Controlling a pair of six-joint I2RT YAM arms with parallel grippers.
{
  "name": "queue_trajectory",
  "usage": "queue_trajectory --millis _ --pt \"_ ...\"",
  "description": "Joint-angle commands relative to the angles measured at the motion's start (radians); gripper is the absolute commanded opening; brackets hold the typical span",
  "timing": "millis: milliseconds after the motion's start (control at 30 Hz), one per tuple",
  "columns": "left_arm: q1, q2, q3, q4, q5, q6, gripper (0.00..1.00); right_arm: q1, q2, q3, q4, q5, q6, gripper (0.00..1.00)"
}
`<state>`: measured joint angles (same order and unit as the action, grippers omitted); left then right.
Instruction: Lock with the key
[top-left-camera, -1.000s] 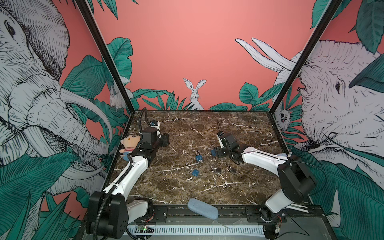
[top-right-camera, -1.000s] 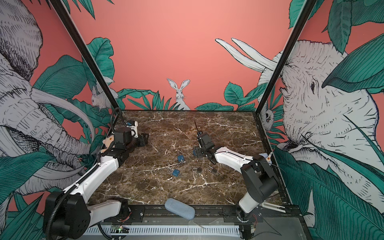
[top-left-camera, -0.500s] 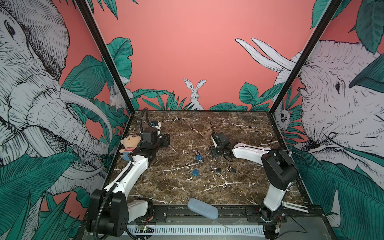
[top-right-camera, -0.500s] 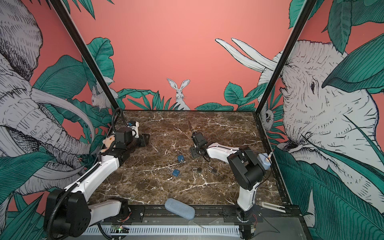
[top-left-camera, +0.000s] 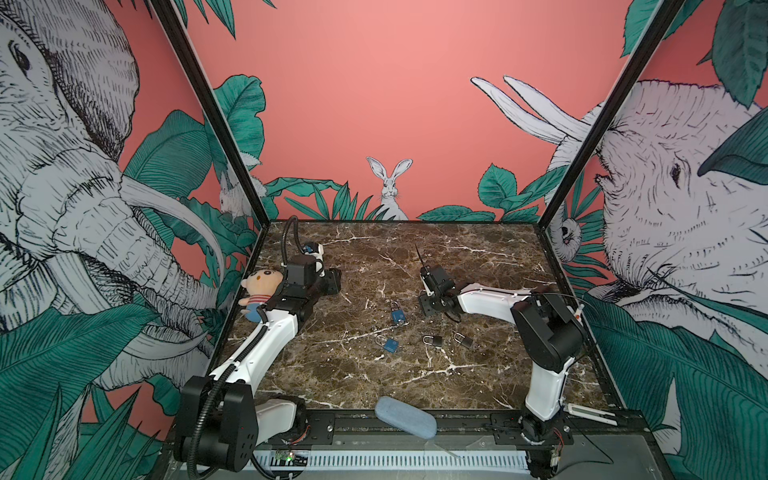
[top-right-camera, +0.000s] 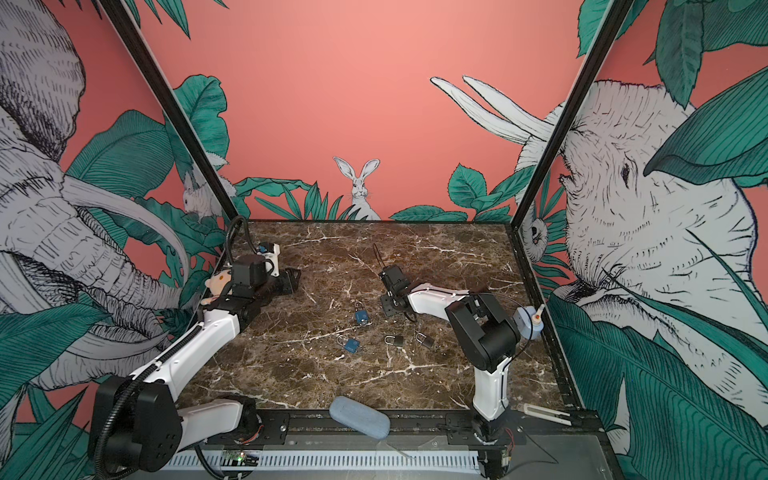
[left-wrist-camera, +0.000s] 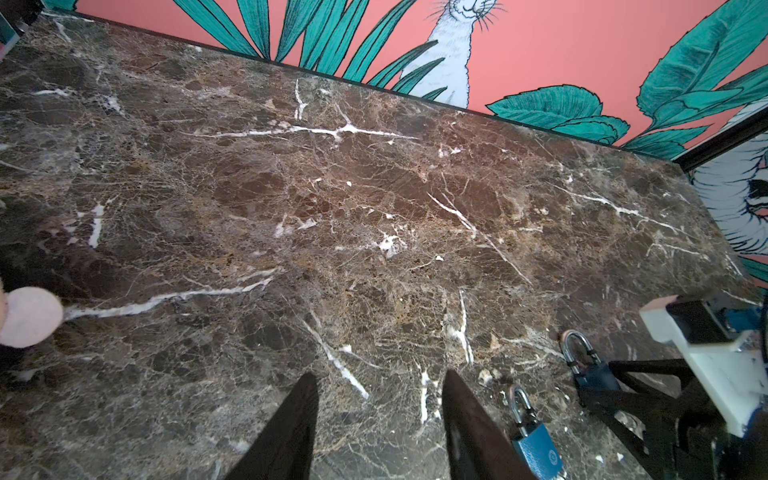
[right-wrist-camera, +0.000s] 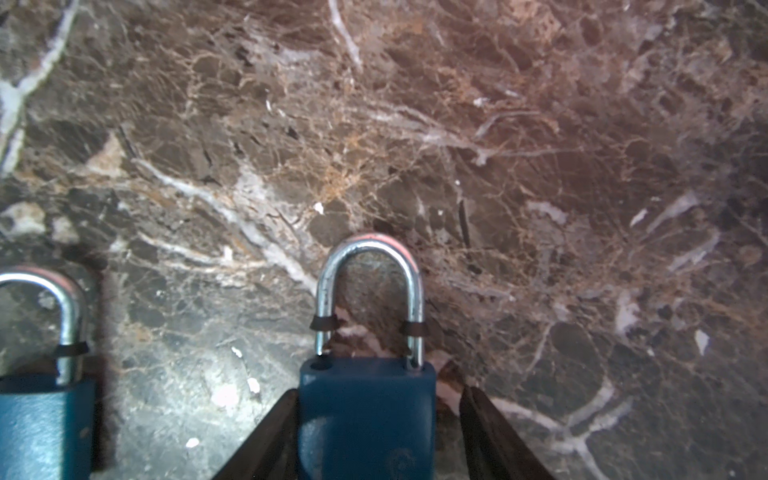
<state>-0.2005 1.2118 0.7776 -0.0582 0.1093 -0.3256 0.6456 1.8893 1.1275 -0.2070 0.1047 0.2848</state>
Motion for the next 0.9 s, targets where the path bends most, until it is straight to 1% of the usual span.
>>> queue_trajectory --millis 0,67,100,200,333,433,667,867 --pt "-0.003 0.003 0.015 -0.005 -0.003 -0.013 0.50 0.006 0.020 0.012 -0.017 0.027 -0.004 0.60" --pt "-0.004 0.005 0.016 -0.005 -0.004 -0.013 0.50 0.008 0.026 0.011 -0.020 0.027 -0.004 0.57" --pt "-0.004 0.006 0.017 -0.003 -0.004 -0.013 0.50 0.008 0.029 0.015 -0.024 0.027 -0.004 0.55" --pt "-0.004 0.012 0.020 -0.005 -0.002 -0.013 0.50 0.008 0.036 0.018 -0.032 0.027 -0.006 0.45" --pt "-0.003 0.016 0.026 -0.009 -0.001 -0.012 0.49 0.010 0.030 0.019 -0.034 0.025 -0.011 0.29" --pt "-0.004 0.020 0.032 -0.017 0.003 -0.009 0.48 0.011 0.010 0.019 -0.032 0.018 -0.018 0.23" --pt "-0.025 0.032 0.055 -0.035 0.027 0.004 0.44 0.012 -0.077 0.021 -0.029 0.002 -0.032 0.20" --pt "-0.066 0.062 0.077 -0.036 0.039 0.010 0.43 0.012 -0.142 0.023 -0.033 -0.026 -0.043 0.19"
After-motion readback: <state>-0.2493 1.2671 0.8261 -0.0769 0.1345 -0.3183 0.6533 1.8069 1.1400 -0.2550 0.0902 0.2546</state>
